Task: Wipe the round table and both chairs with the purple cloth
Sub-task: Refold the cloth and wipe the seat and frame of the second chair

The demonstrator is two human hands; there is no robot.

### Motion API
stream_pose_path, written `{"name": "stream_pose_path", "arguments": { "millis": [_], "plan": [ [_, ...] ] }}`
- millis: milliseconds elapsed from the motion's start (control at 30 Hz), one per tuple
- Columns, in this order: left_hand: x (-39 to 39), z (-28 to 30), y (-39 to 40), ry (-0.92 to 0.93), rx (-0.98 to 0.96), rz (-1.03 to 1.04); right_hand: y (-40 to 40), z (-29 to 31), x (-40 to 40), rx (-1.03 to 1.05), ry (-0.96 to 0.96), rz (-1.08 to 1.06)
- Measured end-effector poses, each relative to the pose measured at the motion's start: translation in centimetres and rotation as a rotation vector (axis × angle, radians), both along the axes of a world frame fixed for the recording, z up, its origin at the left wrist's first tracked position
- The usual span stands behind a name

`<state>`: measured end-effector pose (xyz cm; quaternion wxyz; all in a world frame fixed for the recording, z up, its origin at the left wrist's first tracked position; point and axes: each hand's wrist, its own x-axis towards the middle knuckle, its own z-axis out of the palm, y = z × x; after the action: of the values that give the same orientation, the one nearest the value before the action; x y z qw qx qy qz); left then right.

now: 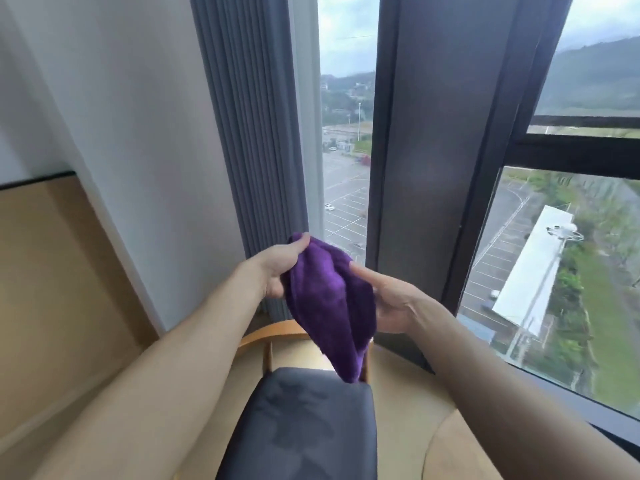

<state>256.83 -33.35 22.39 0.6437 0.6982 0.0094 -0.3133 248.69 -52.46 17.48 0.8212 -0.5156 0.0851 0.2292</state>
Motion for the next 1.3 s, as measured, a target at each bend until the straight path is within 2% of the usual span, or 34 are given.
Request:
{"name": "stream_pose_path", "arguments": {
  "millis": [100, 233, 333, 433, 500, 567, 633, 733, 833, 900, 967, 1133, 1300],
  "plan": [
    [3.0, -2.2, 2.2, 0.001, 0.093, -0.017, 0.8, -1.7, 4.0, -0.075, 0.059, -0.103],
    [6.4, -4.9, 4.3, -0.026, 0.211, 0.025, 2.6, -3.9, 7.9, -0.306, 0.020, -0.291],
    [8.0, -9.1, 5.1, -0.171, 0.423, 0.198, 3.8, -6.6, 9.1, -0.386, 0.026, -0.285],
    [7.8, -13.4, 6.0, -0.438, 0.609, 0.225, 4.5, -9.8, 9.4, -0.515, 0.038, -0.306],
    [7.7, -15.7, 6.7, -0.535, 0.593, 0.064, 4.9, -11.6, 9.6, -0.634, 0.058, -0.329],
    [8.1, -17.5, 7.3, -0.524, 0.606, -0.214, 5.5, -13.5, 9.8, -0.727, 0.073, -0.316],
    [8.7, -19.6, 7.4, -0.569, 0.757, -0.478, 6.3, -15.6, 10.0, -0.955, 0.032, -0.205],
    [9.4, -22.8, 6.9, -0.656, 0.931, -0.661, 7.1, -19.1, 10.6, -1.206, 0.038, 0.001],
    [11.4, -25.7, 6.0, -0.454, 0.942, -0.843, 6.5, -22.3, 12.1, -1.231, 0.149, 0.169],
    [13.3, -27.8, 5.3, -0.300, 0.915, -0.930, 5.7, -24.6, 13.5, -1.206, 0.212, 0.208],
    [15.0, -31.2, 4.6, -0.288, 0.932, -0.898, 5.0, -27.7, 14.9, -1.248, 0.195, 0.175],
    [16.8, -43.7, 3.3, -0.581, 1.112, -0.617, 4.8, -39.7, 16.1, -1.422, 0.127, 0.160],
    [13.3, -56.3, 1.8, -0.618, 1.170, -0.663, 6.9, -50.7, 13.5, -1.531, 0.007, 0.266]
  ]
}}
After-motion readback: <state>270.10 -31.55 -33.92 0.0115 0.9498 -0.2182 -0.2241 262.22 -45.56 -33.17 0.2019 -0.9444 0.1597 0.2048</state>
